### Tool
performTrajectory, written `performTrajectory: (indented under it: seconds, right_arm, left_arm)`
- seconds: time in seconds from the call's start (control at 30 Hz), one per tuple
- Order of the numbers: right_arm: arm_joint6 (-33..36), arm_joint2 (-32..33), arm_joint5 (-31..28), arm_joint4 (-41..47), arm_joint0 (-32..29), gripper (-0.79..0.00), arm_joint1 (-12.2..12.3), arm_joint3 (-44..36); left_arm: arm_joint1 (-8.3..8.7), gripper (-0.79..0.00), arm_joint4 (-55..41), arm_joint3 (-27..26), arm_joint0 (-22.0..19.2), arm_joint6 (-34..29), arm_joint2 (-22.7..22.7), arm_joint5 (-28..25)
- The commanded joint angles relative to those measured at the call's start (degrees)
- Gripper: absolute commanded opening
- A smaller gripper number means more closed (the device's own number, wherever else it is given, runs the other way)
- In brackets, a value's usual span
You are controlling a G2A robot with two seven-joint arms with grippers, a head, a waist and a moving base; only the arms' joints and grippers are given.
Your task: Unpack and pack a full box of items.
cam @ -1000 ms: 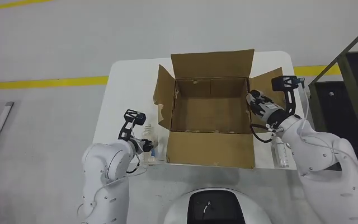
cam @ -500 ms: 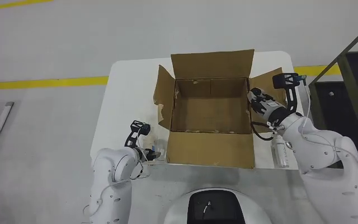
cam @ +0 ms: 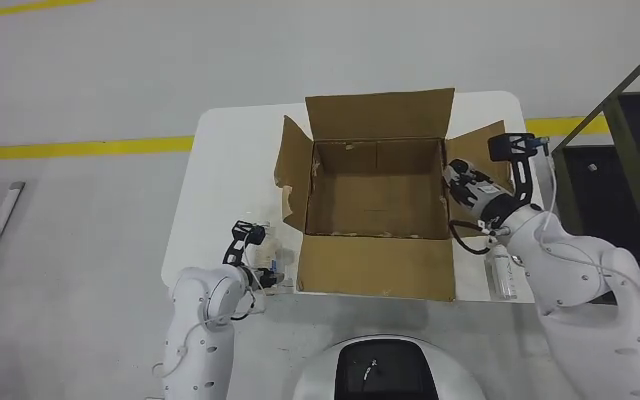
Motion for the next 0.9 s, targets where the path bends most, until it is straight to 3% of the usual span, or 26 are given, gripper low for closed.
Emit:
performTrajectory:
  seconds: [0.0, 0.03, 0.13, 0.53, 0.8, 0.83, 0.87]
  right_arm:
    - [0.0, -0.1, 0.2, 0.6, 0.1, -0.785, 0.0, -0.1]
    - [0.0, -0.3, 0.3, 0.6, 0.1, -0.785, 0.1, -0.3]
    - [0.0, -0.6, 0.6, 0.7, 0.1, -0.785, 0.1, -0.7]
    - [-1.2, 1.4, 1.4, 7.0, -0.4, -0.785, 0.4, -0.7]
    - [-2.1, 6.4, 2.7, 9.9, 0.0, -0.785, 0.9, -1.8]
    - [-1.9, 7.3, 2.8, 10.1, 0.2, -0.751, 1.0, -1.8]
    - [-1.8, 8.1, 3.1, 10.8, 0.3, -0.662, 1.1, -1.8]
  left_arm:
    - [0.10, -0.440, -0.3, 0.8, -0.3, -0.1, 0.1, 0.8]
    - [0.17, -0.499, -0.3, 1.2, -0.6, -0.2, 0.3, 1.0]
    - [0.37, -0.785, 0.8, 2.0, -1.0, -0.3, 1.0, 1.4]
    - [1.18, -0.785, 2.7, -0.8, -0.5, 1.7, 2.0, 1.5]
    - [1.77, -0.785, 1.4, -10.7, -2.1, 1.0, -1.4, 5.6]
    - [1.81, -0.785, 0.7, -12.0, -2.4, 0.6, -1.9, 6.3]
    - [1.85, -0.785, -0.1, -13.3, -2.8, 0.5, -2.2, 6.8]
